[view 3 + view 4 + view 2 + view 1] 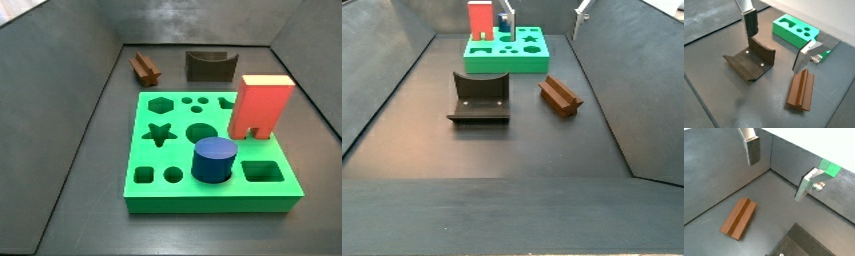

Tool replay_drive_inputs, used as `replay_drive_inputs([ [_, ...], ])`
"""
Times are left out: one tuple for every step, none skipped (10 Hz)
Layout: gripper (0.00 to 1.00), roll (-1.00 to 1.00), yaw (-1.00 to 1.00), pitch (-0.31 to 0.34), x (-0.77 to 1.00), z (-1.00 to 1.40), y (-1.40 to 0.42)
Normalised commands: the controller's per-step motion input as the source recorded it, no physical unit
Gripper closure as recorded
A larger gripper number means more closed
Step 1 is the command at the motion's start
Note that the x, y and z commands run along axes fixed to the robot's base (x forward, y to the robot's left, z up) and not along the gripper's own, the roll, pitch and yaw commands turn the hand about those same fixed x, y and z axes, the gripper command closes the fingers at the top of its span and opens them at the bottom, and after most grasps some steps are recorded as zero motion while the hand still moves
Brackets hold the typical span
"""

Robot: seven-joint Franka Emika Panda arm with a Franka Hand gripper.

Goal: Pick up the star object. Move up. Place the star object on the fixture. Regrasp the star object. Move to above the board. Insert the star object.
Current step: Pick up the star object.

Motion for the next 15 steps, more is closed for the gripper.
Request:
replay_drive_inputs([
  [0.0,0.0,0.11,-0.051,0.0,-0.13,-0.21],
  [0.0,0.01,0.29,-0.076,0.0,-0.23,-0.38],
  [0.0,0.0,0.33,-0.089,0.0,-0.25,-0.37],
  [0.0,0.0,0.4,-0.096,0.0,-0.27,-0.37],
  [0.0,0.0,0.42,-0.106,0.0,-0.25,-0.35],
  [0.0,0.0,0.43,-0.114,0.0,-0.25,-0.33],
  [0.0,0.0,0.42,-0.123,-0.05,-0.25,-0.3],
  [0.0,0.0,0.43,-0.139,-0.12,-0.26,-0.34],
  [0.0,0.0,0.43,-0.154,-0.16,-0.29,-0.34],
  [0.0,0.0,0.44,-0.157,-0.19,-0.31,-0.35],
  [0.0,0.0,0.44,-0.16,-0.17,-0.33,-0.34],
  [0.0,0.0,0.44,-0.161,-0.17,-0.35,-0.33],
  [0.0,0.0,0.44,-0.16,-0.16,-0.33,-0.32],
  [0.0,0.0,0.42,-0.163,-0.17,-0.33,-0.29],
  [0.0,0.0,0.35,-0.141,-0.1,-0.35,-0.22],
])
